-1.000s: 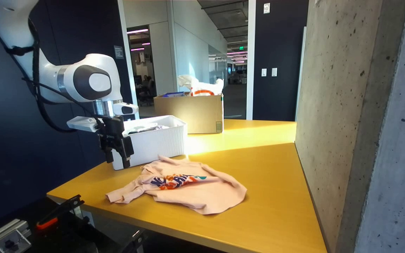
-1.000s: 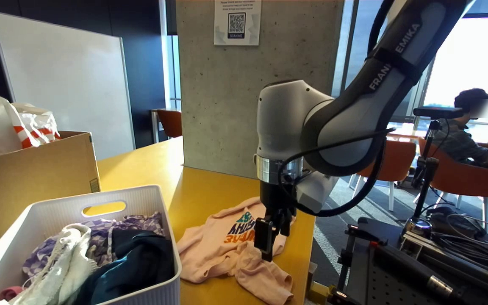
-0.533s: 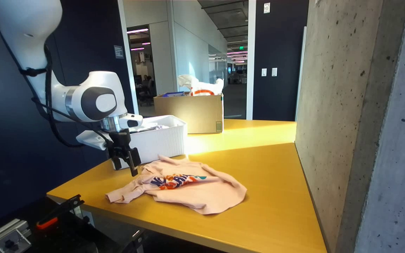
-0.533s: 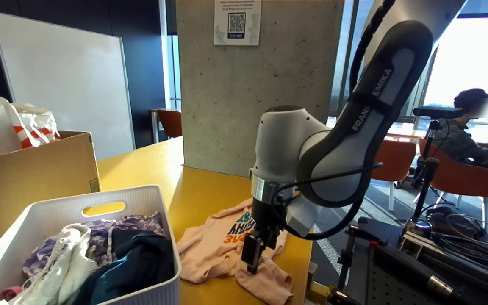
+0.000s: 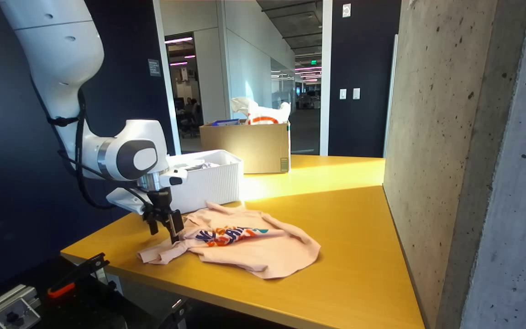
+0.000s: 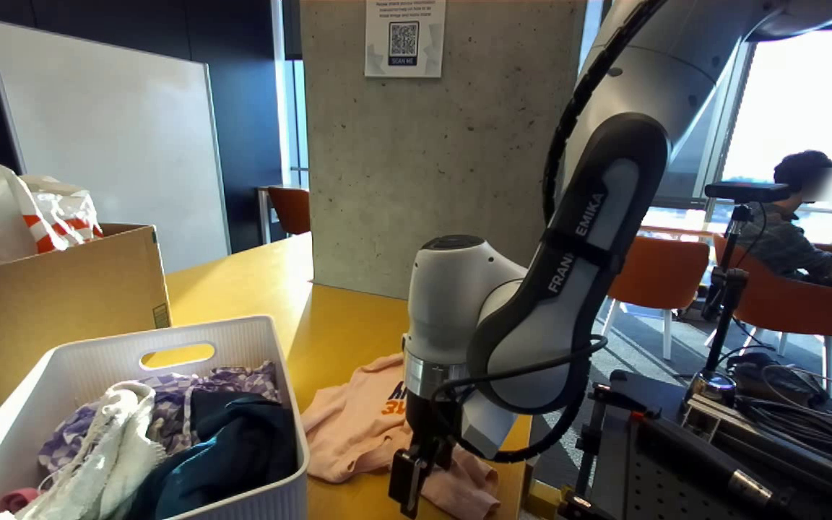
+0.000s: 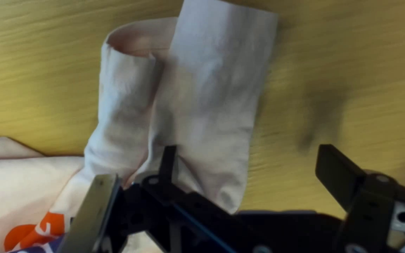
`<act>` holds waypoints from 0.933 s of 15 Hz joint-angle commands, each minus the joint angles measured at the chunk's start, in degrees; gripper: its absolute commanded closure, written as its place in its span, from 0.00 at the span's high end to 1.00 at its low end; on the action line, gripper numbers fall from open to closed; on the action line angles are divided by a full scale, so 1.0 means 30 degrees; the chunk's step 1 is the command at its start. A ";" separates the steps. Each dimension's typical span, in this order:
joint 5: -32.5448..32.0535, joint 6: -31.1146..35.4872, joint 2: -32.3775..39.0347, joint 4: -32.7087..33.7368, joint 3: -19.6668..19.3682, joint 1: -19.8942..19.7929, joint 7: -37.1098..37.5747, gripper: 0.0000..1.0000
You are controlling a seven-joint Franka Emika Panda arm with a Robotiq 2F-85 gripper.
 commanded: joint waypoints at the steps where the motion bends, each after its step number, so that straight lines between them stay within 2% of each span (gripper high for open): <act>1: 0.0893 0.0613 0.0964 0.0463 0.0474 0.0037 -0.0766 1.00; 3: 0.1169 0.0714 0.1425 0.0563 0.0771 -0.0076 -0.0966 1.00; 4: 0.1259 0.0815 0.1526 0.0546 0.0862 -0.0102 -0.1038 0.80; 14: 0.1723 0.1537 0.1212 0.0279 0.1349 -0.0015 -0.1304 0.05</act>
